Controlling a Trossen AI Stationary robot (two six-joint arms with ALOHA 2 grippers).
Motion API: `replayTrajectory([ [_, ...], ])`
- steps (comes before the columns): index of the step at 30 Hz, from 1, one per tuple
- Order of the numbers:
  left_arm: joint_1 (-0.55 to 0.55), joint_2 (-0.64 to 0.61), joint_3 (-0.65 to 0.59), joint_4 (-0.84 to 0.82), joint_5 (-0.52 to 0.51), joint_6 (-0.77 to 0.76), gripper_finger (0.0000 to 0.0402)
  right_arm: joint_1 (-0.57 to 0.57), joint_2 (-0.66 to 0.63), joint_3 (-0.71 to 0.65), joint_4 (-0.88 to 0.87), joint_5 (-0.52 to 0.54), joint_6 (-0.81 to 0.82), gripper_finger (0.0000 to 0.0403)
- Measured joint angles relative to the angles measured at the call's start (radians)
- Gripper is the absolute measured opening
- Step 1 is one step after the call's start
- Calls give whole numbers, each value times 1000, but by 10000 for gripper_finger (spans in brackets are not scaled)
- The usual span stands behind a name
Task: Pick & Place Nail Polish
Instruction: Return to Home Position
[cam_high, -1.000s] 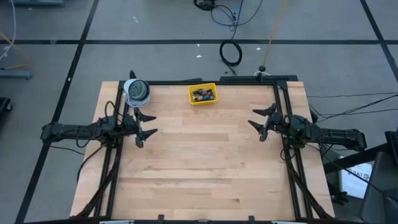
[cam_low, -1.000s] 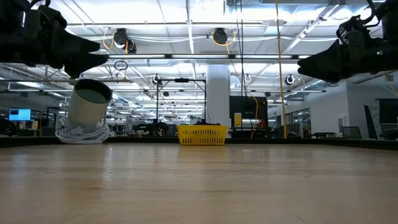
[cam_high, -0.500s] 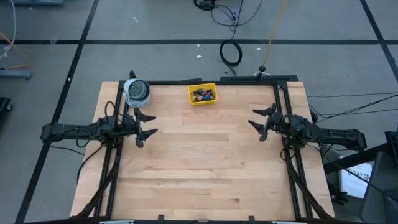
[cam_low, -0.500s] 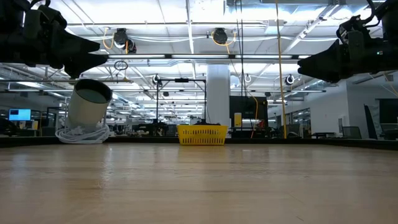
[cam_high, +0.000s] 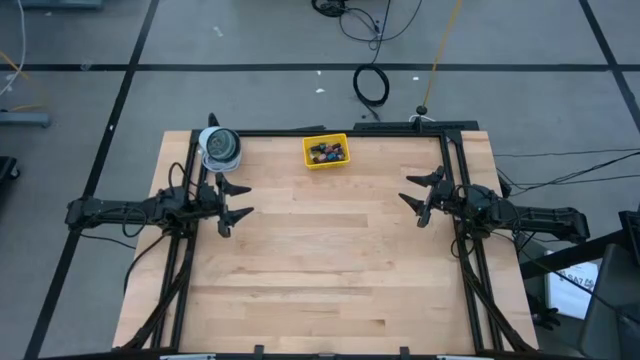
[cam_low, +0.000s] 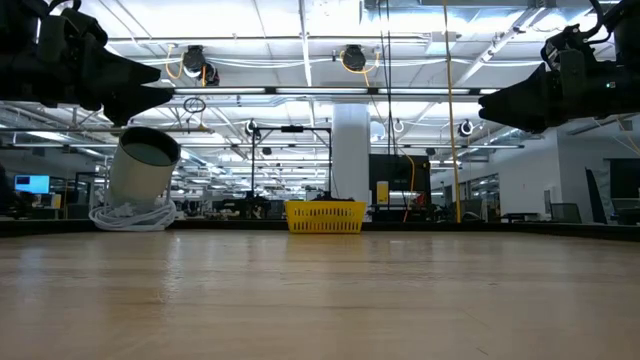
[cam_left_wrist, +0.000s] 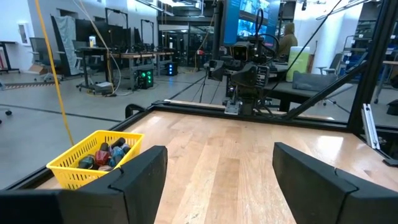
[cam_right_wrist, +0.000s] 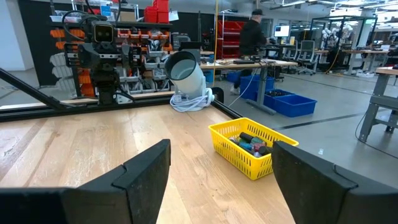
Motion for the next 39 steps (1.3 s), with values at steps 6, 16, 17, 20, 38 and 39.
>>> replayTrajectory([
  [6,0,0,0,0,0,0,280,0,0,0,0,0,0,267],
  [16,0,0,0,0,0,0,284,0,0,0,0,0,0,267],
  [17,0,0,0,0,0,0,283,0,0,0,0,0,0,267],
  [20,0,0,0,0,0,0,279,0,0,0,0,0,0,267],
  [38,0,0,0,0,0,0,282,0,0,0,0,0,0,267],
  [39,0,0,0,0,0,0,283,0,0,0,0,0,0,267],
])
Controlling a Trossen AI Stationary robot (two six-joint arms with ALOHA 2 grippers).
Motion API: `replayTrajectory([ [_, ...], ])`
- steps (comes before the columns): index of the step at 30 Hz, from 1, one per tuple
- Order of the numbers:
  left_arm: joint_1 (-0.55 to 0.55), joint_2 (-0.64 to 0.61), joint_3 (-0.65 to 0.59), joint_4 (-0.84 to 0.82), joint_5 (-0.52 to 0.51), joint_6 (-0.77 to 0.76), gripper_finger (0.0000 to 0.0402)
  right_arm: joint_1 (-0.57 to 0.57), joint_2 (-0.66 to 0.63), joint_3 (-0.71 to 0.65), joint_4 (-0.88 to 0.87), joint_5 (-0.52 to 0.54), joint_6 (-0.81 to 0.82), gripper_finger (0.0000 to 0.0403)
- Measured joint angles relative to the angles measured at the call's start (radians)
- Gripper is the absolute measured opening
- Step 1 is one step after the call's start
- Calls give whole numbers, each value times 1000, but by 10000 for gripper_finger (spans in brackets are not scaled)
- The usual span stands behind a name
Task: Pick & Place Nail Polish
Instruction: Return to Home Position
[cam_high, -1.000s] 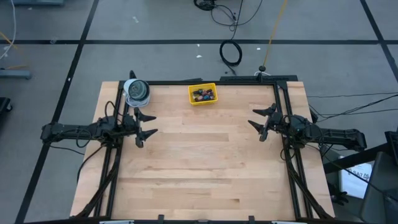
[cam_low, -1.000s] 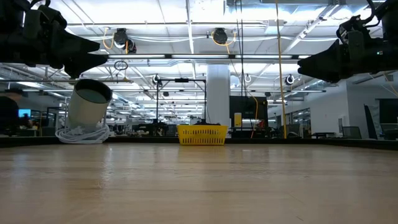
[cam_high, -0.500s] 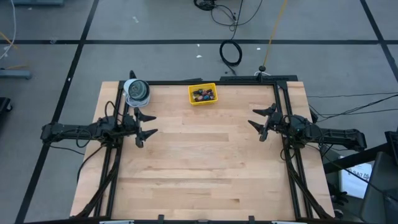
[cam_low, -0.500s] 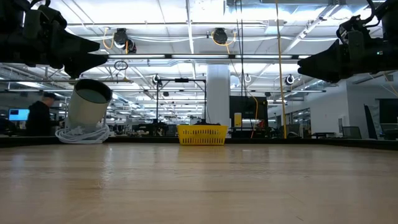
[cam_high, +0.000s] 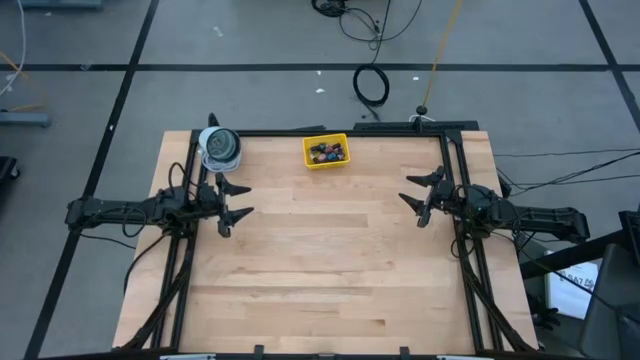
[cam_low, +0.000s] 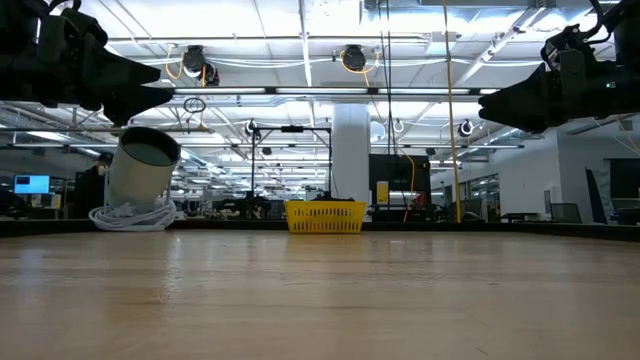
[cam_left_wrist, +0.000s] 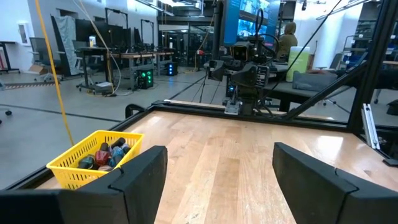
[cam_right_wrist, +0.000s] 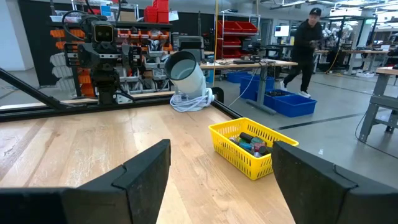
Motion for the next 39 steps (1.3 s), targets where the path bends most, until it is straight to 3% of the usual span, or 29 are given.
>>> replayTrajectory([
  [39,0,0,0,0,0,0,287,0,0,0,0,0,0,267],
])
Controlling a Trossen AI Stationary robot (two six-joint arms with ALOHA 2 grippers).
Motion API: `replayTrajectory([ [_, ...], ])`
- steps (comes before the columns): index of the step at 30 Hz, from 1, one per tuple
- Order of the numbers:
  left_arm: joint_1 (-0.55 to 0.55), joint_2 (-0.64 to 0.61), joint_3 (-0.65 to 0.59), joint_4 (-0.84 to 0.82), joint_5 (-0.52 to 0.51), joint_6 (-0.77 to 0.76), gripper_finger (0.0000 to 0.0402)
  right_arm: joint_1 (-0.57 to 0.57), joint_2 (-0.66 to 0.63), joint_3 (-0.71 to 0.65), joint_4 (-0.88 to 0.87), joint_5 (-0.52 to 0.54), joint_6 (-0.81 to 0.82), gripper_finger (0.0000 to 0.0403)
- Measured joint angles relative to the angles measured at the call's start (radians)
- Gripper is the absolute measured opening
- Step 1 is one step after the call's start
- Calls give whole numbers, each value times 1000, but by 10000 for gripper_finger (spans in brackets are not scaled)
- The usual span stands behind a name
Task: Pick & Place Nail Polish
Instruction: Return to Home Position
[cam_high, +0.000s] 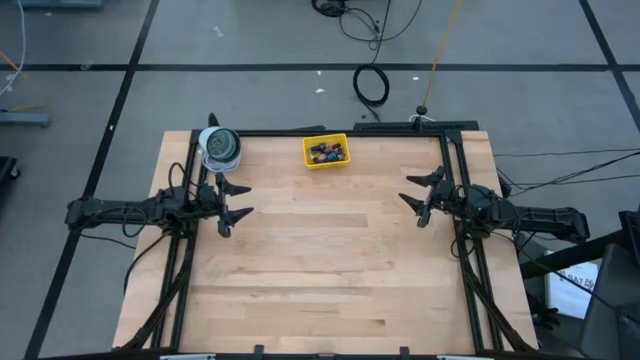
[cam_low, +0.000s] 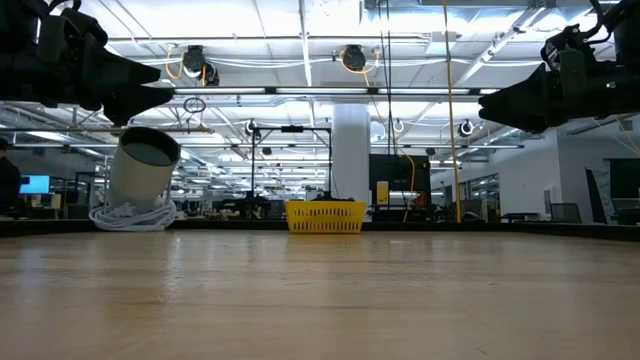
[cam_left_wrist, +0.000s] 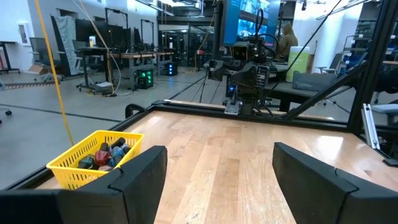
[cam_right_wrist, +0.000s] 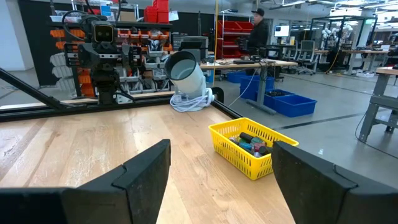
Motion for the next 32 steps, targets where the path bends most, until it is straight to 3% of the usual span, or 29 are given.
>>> replayTrajectory([
  [32,0,0,0,0,0,0,287,0,0,0,0,0,0,267],
])
